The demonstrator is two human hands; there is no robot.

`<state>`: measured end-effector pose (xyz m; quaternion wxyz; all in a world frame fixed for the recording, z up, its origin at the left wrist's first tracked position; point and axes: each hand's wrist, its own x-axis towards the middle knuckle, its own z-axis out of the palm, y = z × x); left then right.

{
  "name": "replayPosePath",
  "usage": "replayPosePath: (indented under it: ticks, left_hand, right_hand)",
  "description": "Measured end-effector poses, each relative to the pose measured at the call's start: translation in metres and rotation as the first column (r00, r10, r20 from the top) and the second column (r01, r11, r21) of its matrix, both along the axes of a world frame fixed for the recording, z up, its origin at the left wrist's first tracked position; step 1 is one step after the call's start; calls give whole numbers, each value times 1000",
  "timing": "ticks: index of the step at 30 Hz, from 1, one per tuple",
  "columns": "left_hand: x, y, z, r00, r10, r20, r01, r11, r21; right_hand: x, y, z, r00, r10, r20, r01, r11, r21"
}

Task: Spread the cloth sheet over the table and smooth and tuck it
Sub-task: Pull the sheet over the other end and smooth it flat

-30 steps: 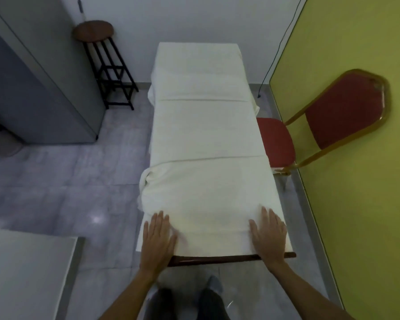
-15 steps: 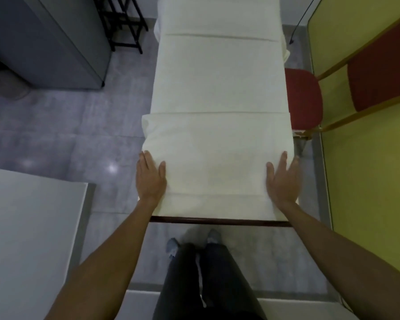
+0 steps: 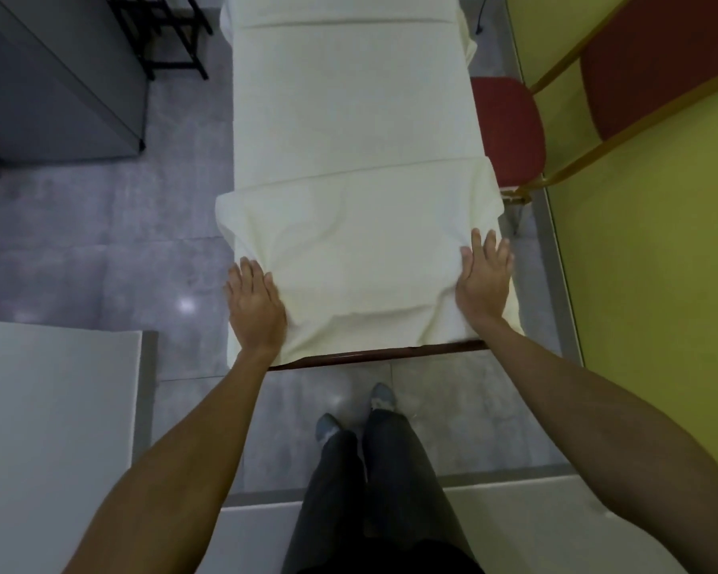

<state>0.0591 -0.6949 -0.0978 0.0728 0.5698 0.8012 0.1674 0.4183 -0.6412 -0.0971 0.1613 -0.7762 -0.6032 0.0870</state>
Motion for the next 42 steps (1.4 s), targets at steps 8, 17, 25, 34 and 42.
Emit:
replayPosePath:
  ticks: [8, 17, 25, 34, 42]
  left_hand:
    - [2, -48, 33, 987, -154, -48, 151, 987, -61]
    - [7, -106, 37, 974, -219, -57, 211, 970, -119]
    - [11, -126, 35, 979, -198, -44, 191, 973, -127]
    - [32, -92, 47, 909, -417, -9, 413, 903, -123]
    - [66, -59, 35, 740, -665, 101, 646, 662, -380]
  right_hand:
    - [7, -30, 41, 990, 6, -137, -16, 997, -73]
    - [26, -110, 32, 989, 36, -142, -37, 999, -3]
    - [30, -140, 29, 999, 25, -30, -25, 1000, 17]
    - [-9, -99, 56, 978, 172, 115, -172, 985, -13]
    - [-42, -73, 24, 797, 596, 100, -525, 764, -375]
